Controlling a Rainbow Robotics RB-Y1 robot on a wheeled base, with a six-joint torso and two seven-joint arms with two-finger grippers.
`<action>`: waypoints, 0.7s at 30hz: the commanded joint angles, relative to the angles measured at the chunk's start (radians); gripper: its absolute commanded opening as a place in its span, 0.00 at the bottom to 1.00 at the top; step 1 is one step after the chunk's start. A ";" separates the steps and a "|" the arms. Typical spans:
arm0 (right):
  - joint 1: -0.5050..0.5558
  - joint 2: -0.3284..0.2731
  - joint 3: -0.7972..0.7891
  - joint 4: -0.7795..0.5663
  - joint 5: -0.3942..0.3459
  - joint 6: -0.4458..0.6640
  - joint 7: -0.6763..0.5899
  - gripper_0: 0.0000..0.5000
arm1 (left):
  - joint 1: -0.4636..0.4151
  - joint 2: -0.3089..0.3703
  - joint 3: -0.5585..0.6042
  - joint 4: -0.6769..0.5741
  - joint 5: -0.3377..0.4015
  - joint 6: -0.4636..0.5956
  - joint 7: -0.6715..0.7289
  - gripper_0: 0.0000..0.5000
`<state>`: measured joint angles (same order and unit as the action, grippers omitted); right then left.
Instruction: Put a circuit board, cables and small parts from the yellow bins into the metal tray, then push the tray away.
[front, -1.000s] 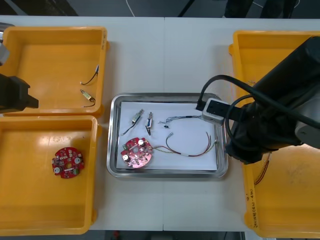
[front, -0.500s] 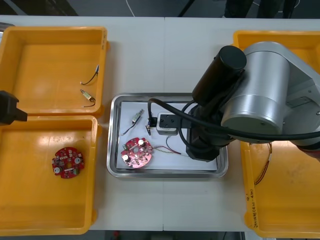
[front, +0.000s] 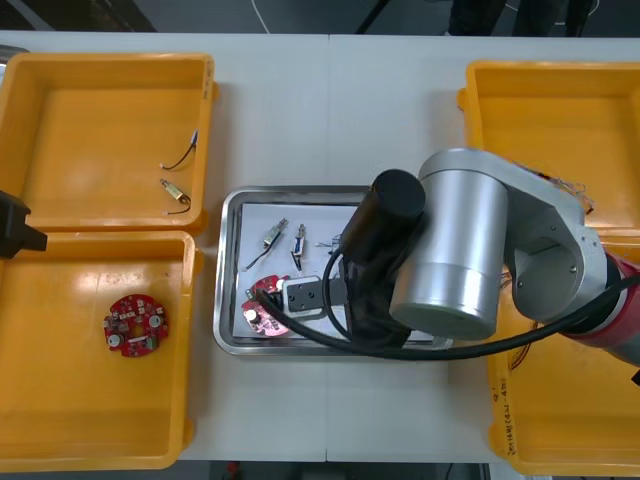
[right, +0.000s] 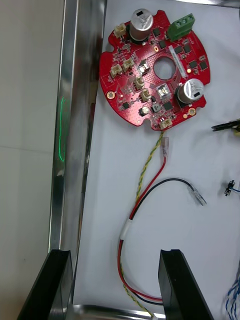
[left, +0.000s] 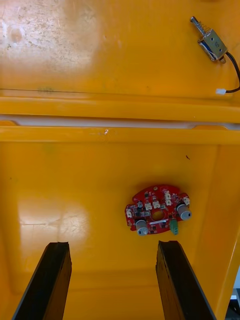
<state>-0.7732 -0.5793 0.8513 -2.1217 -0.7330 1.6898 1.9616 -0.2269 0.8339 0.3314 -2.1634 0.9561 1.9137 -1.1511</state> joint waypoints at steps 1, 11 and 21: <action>-0.018 0.021 0.078 -0.011 0.046 -0.032 -0.023 1.00 | 0.024 0.044 0.037 -0.029 0.003 0.006 -0.108 1.00; 0.029 0.075 0.115 0.042 0.107 -0.033 -0.052 1.00 | 0.026 0.044 0.037 -0.029 0.001 0.006 -0.114 1.00; 0.117 0.182 0.117 0.101 0.242 0.030 -0.095 1.00 | 0.026 0.044 0.037 -0.029 0.001 0.006 -0.114 1.00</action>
<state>-0.6894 -0.4434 0.9606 -2.0184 -0.5145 1.7003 1.9122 -0.2204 0.8340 0.3369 -2.1635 0.9561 1.9137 -1.1513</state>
